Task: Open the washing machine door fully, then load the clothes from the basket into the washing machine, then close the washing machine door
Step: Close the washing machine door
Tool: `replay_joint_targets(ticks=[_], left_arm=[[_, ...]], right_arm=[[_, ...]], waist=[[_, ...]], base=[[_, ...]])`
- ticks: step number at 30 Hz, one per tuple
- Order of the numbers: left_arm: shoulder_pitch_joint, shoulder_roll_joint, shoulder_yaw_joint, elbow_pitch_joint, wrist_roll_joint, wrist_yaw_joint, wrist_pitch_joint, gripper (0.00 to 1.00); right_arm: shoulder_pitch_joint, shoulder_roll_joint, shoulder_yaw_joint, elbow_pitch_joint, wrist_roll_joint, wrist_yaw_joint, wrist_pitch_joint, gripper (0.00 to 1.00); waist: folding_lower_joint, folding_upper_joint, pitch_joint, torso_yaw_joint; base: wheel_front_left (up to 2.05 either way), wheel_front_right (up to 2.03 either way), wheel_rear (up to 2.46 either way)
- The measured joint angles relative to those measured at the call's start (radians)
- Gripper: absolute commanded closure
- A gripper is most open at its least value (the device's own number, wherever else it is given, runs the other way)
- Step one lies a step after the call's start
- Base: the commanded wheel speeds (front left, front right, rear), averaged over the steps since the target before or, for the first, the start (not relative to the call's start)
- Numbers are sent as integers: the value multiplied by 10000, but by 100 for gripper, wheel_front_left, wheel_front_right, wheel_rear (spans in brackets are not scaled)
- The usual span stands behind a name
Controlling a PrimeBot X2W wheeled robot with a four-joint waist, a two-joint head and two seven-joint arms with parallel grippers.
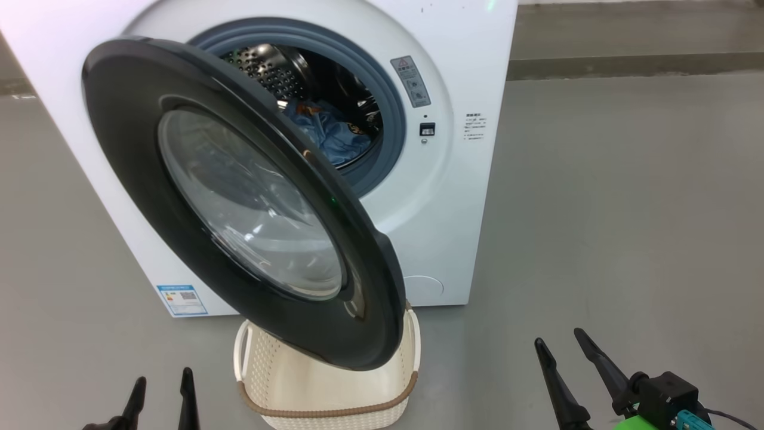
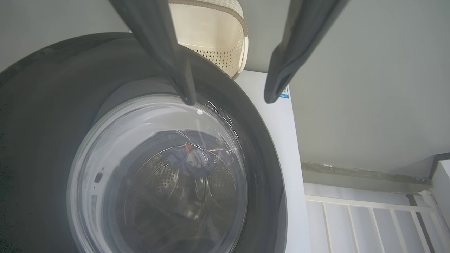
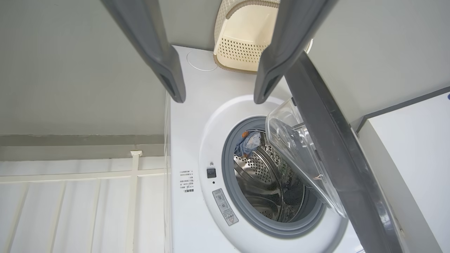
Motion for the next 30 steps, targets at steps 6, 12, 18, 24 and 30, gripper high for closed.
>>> replay_joint_targets(ticks=[6,12,18,24,30], left_arm=[[1,-25,171,19,150,-96,0,0],[3,-33,242,38,182,-161,0,0],[3,-36,247,35,178,-157,0,0],[1,-40,167,-6,123,-146,0,0],[0,-42,73,-77,111,-67,0,0]], right_arm=[[116,2,-8,52,0,0,0,0],[184,79,-228,186,0,0,0,100],[179,92,-270,207,0,0,0,100],[173,132,-307,201,0,0,0,100],[-175,136,-244,-238,2,0,0,100]], waist=[[0,0,-48,115],[0,0,-58,139],[0,0,7,155],[0,0,109,218],[0,0,214,275]], base=[[0,0,0],[0,0,0],[0,0,0],[0,0,0],[0,0,0]])
